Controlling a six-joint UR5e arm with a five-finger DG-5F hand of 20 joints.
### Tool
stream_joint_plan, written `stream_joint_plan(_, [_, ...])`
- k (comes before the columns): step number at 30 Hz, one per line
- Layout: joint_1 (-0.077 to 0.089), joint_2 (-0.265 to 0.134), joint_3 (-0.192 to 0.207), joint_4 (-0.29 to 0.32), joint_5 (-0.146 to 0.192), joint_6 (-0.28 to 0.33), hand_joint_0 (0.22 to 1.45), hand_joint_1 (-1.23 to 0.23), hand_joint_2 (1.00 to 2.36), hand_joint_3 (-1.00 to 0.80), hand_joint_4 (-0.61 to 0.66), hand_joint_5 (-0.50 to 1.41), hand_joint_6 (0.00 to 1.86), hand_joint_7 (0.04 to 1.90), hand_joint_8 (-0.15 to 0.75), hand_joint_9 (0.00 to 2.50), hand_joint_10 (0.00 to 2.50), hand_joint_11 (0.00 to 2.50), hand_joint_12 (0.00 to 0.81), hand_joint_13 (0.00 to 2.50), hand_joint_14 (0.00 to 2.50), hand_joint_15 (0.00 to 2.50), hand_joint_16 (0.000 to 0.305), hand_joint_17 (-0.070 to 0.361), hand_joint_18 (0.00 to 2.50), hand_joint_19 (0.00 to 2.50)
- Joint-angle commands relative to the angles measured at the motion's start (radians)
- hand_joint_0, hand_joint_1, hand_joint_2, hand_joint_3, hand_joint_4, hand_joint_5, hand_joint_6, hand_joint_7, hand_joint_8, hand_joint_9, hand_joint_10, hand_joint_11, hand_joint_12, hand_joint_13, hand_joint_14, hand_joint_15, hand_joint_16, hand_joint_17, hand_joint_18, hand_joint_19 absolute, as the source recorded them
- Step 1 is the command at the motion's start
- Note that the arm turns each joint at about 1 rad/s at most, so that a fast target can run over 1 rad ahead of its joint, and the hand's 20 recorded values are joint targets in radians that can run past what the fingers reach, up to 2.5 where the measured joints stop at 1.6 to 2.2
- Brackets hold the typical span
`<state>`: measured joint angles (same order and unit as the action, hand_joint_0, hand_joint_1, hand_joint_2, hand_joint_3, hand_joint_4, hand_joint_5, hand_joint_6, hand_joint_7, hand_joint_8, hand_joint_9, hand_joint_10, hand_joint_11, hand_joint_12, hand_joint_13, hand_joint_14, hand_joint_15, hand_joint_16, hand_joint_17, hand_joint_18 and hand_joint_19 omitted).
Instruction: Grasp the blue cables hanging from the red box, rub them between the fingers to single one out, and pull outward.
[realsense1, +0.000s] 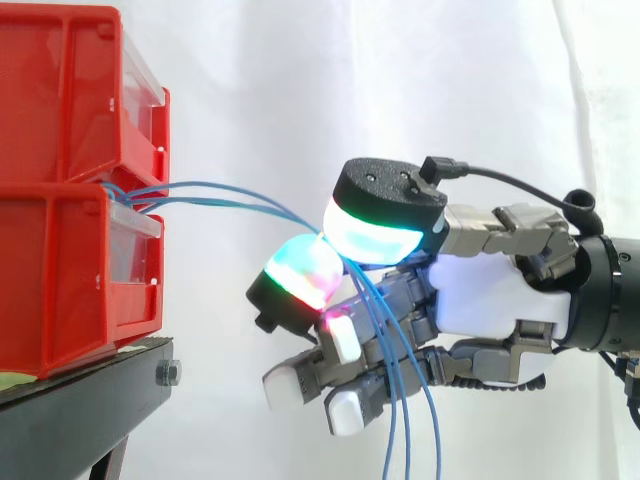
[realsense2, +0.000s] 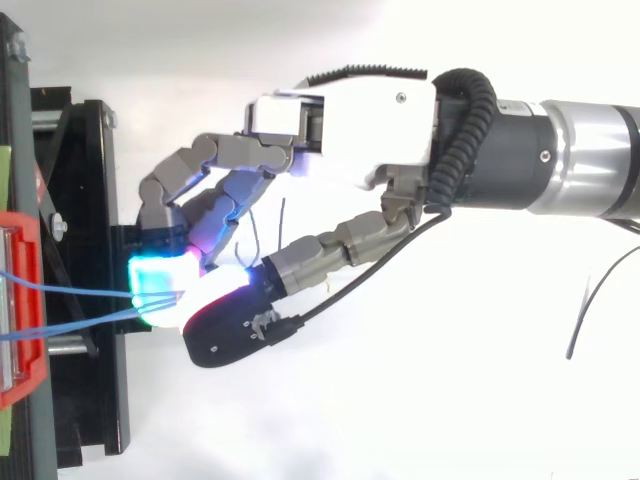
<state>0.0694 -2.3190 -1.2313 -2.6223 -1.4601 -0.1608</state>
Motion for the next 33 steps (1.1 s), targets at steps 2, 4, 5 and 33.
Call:
stream_joint_plan(2, [0.0,0.013,0.001,-0.01,0.001,0.0,0.65,-0.83,1.02,-0.13,0.1,-0.14,0.93,1.17,0.371,0.9,0.01,0.71,0.417,0.74,0.01,0.42,0.058,0.13,0.81,0.49])
stream_joint_plan(4, [0.0,0.015,0.001,-0.015,0.001,0.0,0.66,-0.84,1.02,-0.16,0.08,-0.15,0.94,1.14,0.366,0.89,0.01,0.73,0.411,0.74,0.01,0.42,0.057,0.128,0.81,0.48])
stream_joint_plan(5, [0.0,0.016,0.001,-0.019,0.001,0.0,0.67,-0.84,1.02,-0.18,0.08,-0.16,0.94,1.12,0.362,0.88,0.01,0.72,0.411,0.73,0.01,0.42,0.056,0.127,0.81,0.49])
stream_joint_plan(33, [0.0,0.015,0.001,-0.025,0.001,0.001,0.54,-0.83,1.0,-0.5,0.24,-0.16,0.91,1.02,0.37,0.87,0.01,0.73,0.417,0.73,0.01,0.44,0.059,0.133,0.82,0.52])
